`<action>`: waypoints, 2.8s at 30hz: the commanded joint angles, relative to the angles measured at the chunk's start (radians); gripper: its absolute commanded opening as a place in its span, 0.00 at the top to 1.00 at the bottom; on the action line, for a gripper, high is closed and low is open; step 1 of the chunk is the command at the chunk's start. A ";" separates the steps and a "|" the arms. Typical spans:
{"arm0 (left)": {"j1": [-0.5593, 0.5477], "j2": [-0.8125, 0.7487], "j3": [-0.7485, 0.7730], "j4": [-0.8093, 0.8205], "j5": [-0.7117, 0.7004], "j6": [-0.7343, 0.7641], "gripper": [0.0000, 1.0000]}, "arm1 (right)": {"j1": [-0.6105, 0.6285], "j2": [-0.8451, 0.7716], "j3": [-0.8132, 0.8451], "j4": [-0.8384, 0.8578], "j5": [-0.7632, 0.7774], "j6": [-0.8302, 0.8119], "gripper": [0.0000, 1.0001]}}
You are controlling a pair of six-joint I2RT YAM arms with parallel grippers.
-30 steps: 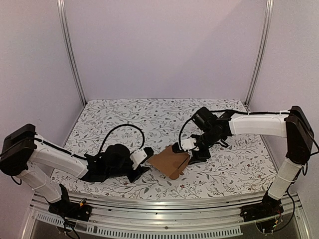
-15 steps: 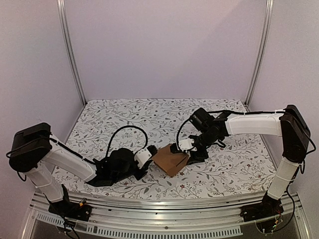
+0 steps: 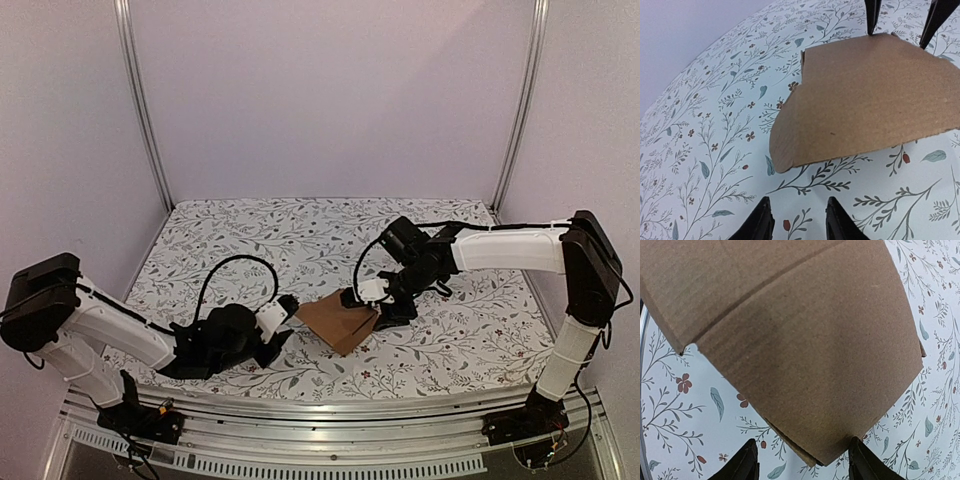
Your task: Fold the paper box
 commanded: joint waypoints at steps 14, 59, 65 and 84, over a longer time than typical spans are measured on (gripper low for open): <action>-0.021 0.135 0.085 0.121 -0.181 0.078 0.57 | 0.006 0.043 0.008 -0.043 -0.017 0.017 0.41; -0.037 0.135 0.107 0.021 0.046 -0.253 0.95 | 0.008 0.048 0.032 -0.064 -0.038 0.089 0.42; -0.041 0.154 0.111 0.011 0.050 -0.316 0.95 | 0.008 0.047 0.035 -0.067 -0.042 0.096 0.42; -0.065 0.227 0.166 -0.049 0.049 -0.434 0.92 | 0.023 0.057 0.044 -0.087 -0.065 0.103 0.41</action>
